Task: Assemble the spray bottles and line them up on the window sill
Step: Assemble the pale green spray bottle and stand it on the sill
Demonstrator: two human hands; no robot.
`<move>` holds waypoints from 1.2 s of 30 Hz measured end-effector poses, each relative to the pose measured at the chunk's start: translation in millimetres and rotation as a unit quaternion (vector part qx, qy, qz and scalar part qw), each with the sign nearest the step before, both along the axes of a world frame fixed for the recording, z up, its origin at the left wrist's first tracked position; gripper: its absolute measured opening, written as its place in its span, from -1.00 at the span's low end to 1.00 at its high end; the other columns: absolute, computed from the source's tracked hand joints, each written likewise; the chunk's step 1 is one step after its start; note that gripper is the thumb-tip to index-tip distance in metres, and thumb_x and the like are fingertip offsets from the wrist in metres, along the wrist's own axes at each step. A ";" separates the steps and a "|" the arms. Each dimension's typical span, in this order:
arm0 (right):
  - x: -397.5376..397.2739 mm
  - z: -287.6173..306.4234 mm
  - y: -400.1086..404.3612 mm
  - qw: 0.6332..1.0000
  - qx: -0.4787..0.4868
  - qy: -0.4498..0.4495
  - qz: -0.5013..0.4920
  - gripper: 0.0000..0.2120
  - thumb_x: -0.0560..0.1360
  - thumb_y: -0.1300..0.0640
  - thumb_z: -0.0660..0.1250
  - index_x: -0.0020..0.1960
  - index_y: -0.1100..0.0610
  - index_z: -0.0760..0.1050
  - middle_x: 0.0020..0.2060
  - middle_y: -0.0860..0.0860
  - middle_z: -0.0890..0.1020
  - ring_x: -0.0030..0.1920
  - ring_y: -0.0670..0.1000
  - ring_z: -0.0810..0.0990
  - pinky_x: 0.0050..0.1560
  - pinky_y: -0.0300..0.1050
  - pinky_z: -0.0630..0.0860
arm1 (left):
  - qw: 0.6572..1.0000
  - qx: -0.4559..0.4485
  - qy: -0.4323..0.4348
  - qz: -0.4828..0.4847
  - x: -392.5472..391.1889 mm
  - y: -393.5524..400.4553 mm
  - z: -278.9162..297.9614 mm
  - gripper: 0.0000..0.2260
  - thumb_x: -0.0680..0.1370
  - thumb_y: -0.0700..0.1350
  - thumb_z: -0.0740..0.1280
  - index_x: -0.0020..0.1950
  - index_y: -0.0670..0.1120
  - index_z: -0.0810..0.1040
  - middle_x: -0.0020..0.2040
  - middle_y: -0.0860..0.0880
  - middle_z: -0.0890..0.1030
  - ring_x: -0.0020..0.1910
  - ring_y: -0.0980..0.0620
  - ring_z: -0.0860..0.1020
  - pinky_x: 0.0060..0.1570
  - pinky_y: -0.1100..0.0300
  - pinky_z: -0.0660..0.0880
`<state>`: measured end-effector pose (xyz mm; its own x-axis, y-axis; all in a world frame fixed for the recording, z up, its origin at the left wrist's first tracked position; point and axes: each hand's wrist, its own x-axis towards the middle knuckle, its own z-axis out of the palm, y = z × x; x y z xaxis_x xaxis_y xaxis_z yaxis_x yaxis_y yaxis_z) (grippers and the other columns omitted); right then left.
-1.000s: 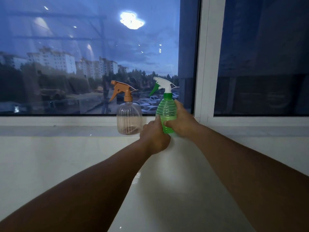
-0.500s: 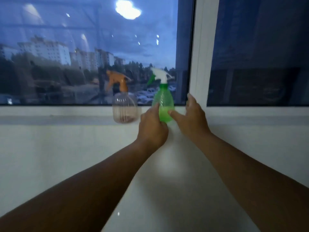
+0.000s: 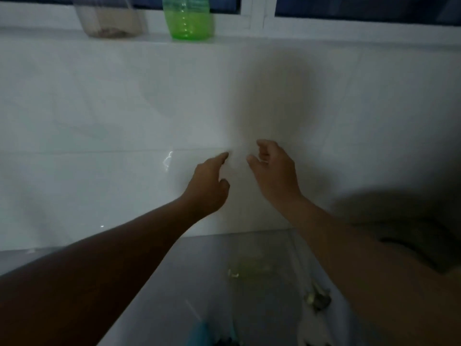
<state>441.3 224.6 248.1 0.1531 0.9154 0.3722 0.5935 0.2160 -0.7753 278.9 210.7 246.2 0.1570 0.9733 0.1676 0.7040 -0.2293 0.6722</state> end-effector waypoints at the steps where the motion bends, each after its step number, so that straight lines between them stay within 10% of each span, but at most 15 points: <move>1: 4.0 -18.3 -2.8 1.000 -0.023 0.005 -0.005 -0.59 0.54 0.04 0.35 0.36 0.12 0.48 0.19 0.06 0.59 0.16 -0.02 0.57 0.21 -0.08 0.53 | 1.000 -0.020 0.006 -0.004 0.2 -3.0 -15.6 -0.39 0.59 -0.28 0.28 0.61 -0.05 0.19 0.53 -0.11 0.38 0.51 -0.09 0.31 0.45 0.06 0.27; 15: 129.6 -222.0 -83.7 0.876 -0.349 0.105 -0.317 -0.61 0.58 0.26 0.26 0.40 0.27 0.45 0.36 0.23 0.51 0.30 0.24 0.52 0.21 -0.06 0.45 | 0.967 -0.236 0.087 -0.036 21.2 -35.7 -188.7 -0.19 0.51 -0.15 0.48 0.63 0.08 0.11 0.60 -0.12 0.25 0.53 -0.15 0.27 0.47 -0.06 0.33; 24: 162.4 -285.5 -114.4 0.763 -0.502 0.077 -0.399 -0.37 0.49 -0.02 0.37 0.40 0.32 0.28 0.34 0.32 0.36 0.22 0.34 0.47 0.06 0.07 0.44 | 0.947 -0.286 0.139 -0.052 61.5 -30.2 -240.6 -0.08 0.47 -0.17 0.52 0.63 0.22 0.02 0.65 -0.16 -0.01 0.52 -0.26 0.30 0.40 -0.16 0.43; 36: 143.0 -325.1 -100.6 0.769 -0.522 0.131 -0.345 -0.19 0.27 -0.09 0.53 0.36 0.22 0.27 0.28 0.26 0.44 0.20 0.28 0.48 0.12 0.10 0.54 | 0.940 -0.297 0.161 -0.051 63.1 -34.6 -281.2 -0.04 0.39 -0.12 0.59 0.63 0.11 0.08 0.55 -0.13 0.21 0.43 -0.21 0.39 0.41 -0.13 0.42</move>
<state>584.3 124.0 -77.0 0.6813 0.3616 -0.6365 0.0817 -0.9016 -0.4247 342.0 176.1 -35.0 0.2036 0.8574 -0.4726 0.8880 0.0416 0.4580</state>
